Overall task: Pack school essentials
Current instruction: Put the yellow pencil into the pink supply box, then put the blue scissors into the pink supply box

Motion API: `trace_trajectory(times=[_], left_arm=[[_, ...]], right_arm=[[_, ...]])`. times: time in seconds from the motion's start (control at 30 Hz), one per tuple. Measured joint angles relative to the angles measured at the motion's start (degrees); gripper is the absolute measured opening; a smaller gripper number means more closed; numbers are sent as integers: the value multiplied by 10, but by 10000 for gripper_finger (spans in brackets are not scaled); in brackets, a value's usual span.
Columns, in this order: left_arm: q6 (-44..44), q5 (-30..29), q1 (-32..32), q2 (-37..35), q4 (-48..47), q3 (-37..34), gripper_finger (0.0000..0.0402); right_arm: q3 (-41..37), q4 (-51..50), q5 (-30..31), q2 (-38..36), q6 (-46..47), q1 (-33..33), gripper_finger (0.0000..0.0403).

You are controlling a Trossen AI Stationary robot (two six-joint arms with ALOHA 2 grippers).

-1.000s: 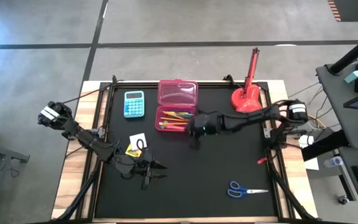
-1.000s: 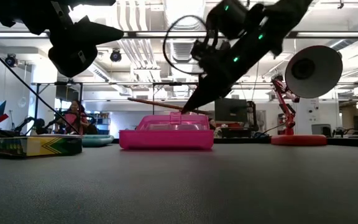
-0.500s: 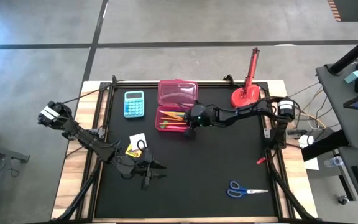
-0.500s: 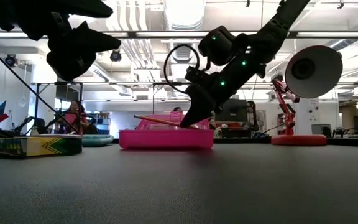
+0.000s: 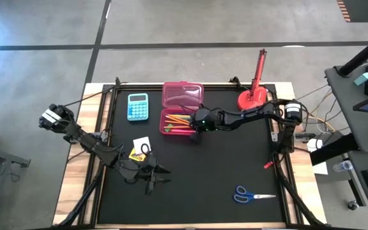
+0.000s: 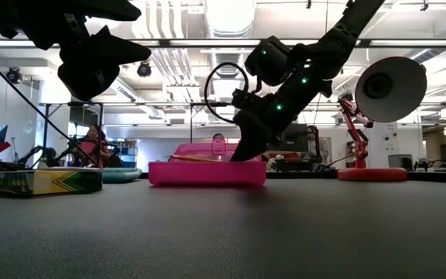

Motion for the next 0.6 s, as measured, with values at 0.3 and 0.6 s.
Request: trace_trajectory(times=[0.3,0.6], left_arm=[[-2,0,0,0,0,0,164],[-2,0,0,0,0,0,164]], right_arm=[[0,3,0,0,0,0,21],[0,2,0,-4,8,0,97]])
